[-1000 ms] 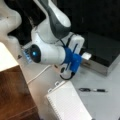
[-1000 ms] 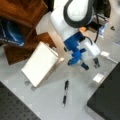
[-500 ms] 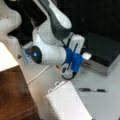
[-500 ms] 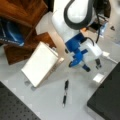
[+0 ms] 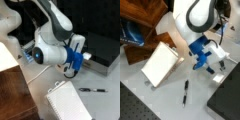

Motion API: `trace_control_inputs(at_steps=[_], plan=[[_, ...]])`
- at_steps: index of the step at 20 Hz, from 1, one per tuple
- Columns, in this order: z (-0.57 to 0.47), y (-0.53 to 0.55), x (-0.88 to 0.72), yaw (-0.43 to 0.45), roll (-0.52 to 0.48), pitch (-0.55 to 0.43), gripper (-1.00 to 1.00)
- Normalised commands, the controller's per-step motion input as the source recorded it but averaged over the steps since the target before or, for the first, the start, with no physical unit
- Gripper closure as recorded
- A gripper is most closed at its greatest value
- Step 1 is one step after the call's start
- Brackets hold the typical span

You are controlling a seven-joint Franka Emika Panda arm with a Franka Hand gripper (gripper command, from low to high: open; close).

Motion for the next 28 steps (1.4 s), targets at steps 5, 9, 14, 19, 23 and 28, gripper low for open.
trace_control_inputs(at_steps=[5, 9, 14, 19, 23, 28], plan=[[-0.16, 0.16, -0.09, -0.097, 0.168, -0.102, -1.00], [-0.12, 0.12, -0.06, -0.008, 0.101, -0.102, -1.00], [-0.08, 0.05, -0.02, 0.026, 0.063, -0.106, -1.00], [-0.06, 0.02, -0.01, 0.039, 0.053, -0.111, 1.00], [-0.04, 0.02, 0.02, 0.048, 0.075, -0.111, 1.00], [-0.02, -0.01, 0.09, 0.043, 0.097, -0.086, 1.00]])
